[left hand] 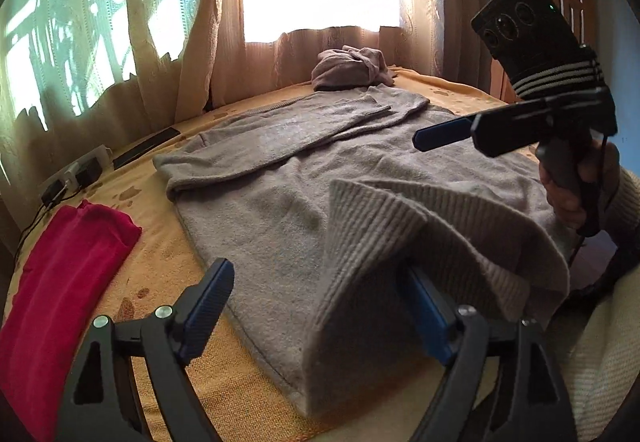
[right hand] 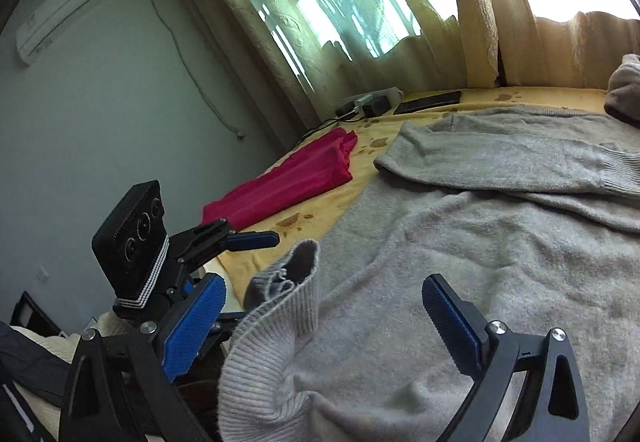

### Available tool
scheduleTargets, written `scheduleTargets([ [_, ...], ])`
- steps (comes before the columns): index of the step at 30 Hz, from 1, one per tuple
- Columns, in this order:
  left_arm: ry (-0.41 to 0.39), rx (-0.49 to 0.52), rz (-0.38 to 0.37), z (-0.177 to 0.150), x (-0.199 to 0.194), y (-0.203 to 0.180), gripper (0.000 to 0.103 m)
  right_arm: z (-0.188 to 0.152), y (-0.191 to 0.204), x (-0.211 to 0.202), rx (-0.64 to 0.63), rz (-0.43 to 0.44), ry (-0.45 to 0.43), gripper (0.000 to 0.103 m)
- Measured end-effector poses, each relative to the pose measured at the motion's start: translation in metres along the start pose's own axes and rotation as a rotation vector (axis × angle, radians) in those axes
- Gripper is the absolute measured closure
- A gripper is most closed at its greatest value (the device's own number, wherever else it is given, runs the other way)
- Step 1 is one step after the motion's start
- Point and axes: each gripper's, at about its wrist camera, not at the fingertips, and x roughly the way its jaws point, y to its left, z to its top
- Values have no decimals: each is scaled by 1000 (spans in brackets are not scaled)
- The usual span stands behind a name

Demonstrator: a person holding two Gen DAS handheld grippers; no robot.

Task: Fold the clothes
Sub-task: 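Raise the held sweater side high with the left gripper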

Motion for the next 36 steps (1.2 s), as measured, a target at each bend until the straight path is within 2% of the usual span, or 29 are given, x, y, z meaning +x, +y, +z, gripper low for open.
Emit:
scheduleTargets([
  [3,-6,-17,-19,3,4,6,18,-1,-5,10,-10,-24,31,2],
  [4,-8,-15,-26,4,5,6,23,-1,-7,14,-7,-31,41,2],
  [5,-9,-13,-33,6,6,7,40,-1,-10,17,-3,-38,49,2],
  [6,-11,-11,-40,7,7,7,53,-1,-14,19,8,-44,51,2],
  [7,-10,-5,-49,8,9,7,75,-1,-18,20,21,-48,51,2],
  [8,-3,12,-63,9,11,4,87,-1,-22,20,39,-48,48,2],
  [10,13,43,-90,10,16,-3,92,-1,-28,20,69,-46,42,2],
  [13,2,52,-100,12,14,-6,94,-2,-31,17,70,-77,38,2],
  [14,-17,27,-103,15,9,-2,95,-3,-31,14,63,-93,37,2],
  [17,-107,-61,-82,29,-12,17,95,-6,-34,-3,56,-140,0,2],
  [20,-206,-91,-24,47,-34,29,95,-10,-38,-26,61,-189,-60,2],
  [22,-248,-76,-1,60,-43,28,95,-14,-31,-41,39,-205,-101,2],
  [33,-375,-58,49,113,-61,8,95,-60,67,-50,-291,-215,-103,2],
  [34,-386,-58,46,116,-65,6,95,-65,74,-50,-319,-226,-97,2],
  [36,-405,-58,42,118,-71,5,95,-75,76,-41,-354,-346,-55,2],
])
